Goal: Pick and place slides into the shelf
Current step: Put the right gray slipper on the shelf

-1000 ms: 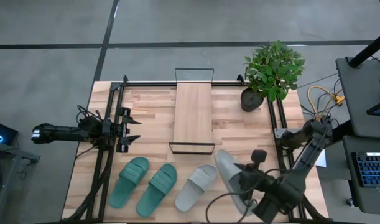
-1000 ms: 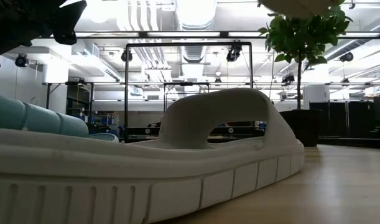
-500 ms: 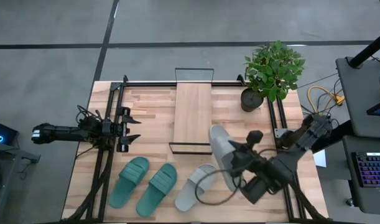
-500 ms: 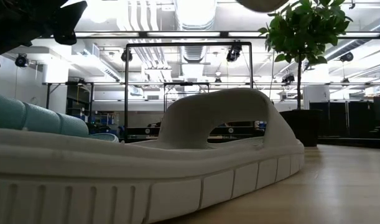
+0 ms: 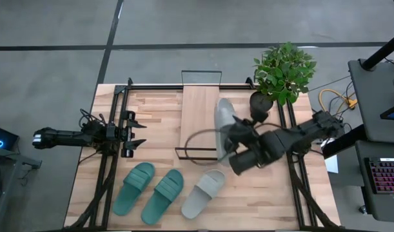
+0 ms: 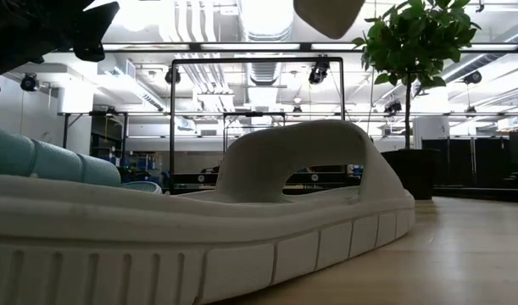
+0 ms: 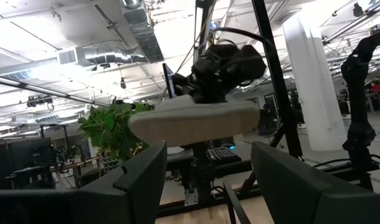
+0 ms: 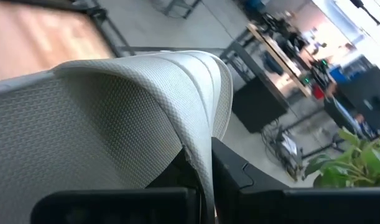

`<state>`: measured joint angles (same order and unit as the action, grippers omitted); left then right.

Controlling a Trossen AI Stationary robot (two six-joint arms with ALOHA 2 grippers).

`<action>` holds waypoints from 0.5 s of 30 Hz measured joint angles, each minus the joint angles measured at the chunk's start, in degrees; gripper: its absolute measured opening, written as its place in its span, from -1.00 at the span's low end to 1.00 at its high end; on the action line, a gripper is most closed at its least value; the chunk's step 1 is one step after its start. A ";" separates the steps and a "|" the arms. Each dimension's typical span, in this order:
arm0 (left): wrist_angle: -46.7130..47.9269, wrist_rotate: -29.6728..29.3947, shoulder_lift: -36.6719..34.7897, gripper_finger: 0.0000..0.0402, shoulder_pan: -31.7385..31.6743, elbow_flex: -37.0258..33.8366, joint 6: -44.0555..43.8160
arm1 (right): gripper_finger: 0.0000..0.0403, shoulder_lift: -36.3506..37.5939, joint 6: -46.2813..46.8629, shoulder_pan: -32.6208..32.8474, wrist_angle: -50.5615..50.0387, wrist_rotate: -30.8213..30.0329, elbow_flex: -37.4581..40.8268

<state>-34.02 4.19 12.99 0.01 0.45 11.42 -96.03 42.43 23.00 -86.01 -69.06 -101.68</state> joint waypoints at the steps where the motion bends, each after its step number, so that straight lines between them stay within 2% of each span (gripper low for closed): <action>1: 0.00 0.00 0.00 0.09 0.00 0.00 0.00 | -0.94 0.00 -0.05 -0.97 0.62 -0.16 -0.40; 4: 0.00 0.00 0.00 0.09 0.00 0.00 0.00 | -0.94 0.00 -2.51 -3.88 4.29 -0.19 -1.18; 7: -0.02 -0.01 0.05 0.09 0.00 0.00 0.00 | -0.94 0.00 -8.95 -6.65 10.27 -0.15 -1.28; 10: -0.02 -0.07 0.04 0.09 0.00 0.00 0.00 | -0.94 -0.02 -20.13 -9.07 18.57 0.20 -1.14; 15: -0.02 -0.09 0.07 0.09 0.00 0.00 0.00 | -0.94 -0.07 -38.86 -11.99 30.30 4.34 -0.71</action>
<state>-34.04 4.10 13.06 0.01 0.45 11.42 -96.09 3.57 11.00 -55.71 -64.72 -102.39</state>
